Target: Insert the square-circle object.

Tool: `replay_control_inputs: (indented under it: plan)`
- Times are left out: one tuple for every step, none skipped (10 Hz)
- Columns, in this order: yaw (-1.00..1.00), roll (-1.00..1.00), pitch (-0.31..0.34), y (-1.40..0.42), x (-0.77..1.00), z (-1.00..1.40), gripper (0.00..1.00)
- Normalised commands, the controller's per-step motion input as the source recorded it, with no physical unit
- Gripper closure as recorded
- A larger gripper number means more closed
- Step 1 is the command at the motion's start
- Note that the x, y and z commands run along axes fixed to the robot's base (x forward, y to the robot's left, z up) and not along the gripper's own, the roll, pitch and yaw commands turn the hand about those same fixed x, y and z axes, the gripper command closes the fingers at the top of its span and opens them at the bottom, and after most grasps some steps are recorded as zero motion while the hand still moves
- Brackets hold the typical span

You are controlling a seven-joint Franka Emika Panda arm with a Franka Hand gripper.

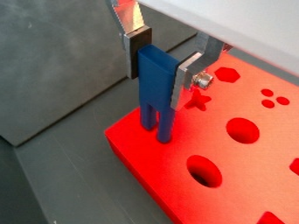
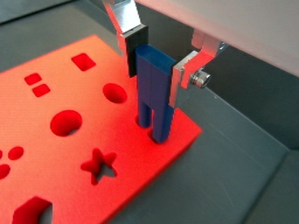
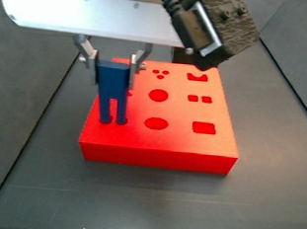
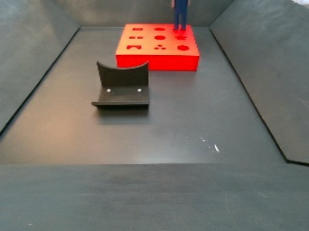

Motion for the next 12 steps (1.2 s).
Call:
replay_control_inputs:
  plan:
    - [0.08, -0.09, -0.050, 0.00, 0.25, -0.34, 1.00]
    - [0.03, -0.02, -0.031, 0.00, 0.03, -0.44, 1.00]
    - [0.04, 0.00, -0.031, 0.00, 0.00, -0.50, 1.00]
    - [0.06, 0.10, 0.000, 0.00, -0.07, -0.44, 1.00]
    - [0.07, 0.08, -0.163, -0.08, -0.06, -0.92, 1.00]
    - [0.12, 0.01, -0.189, -0.15, -0.02, -0.87, 1.00]
    - [0.12, 0.00, -0.203, -0.17, 0.00, -0.84, 1.00]
    - [0.13, 0.00, -0.213, -0.12, 0.00, -0.82, 1.00]
    - [0.17, 0.00, -0.267, -0.08, 0.00, -0.71, 1.00]
    - [0.13, -0.13, -0.347, 0.00, 0.09, -0.50, 1.00]
    - [0.00, 0.00, -0.386, 0.00, 0.03, -0.38, 1.00]
    - [0.00, 0.41, -0.269, -0.09, 0.08, -0.14, 1.00]
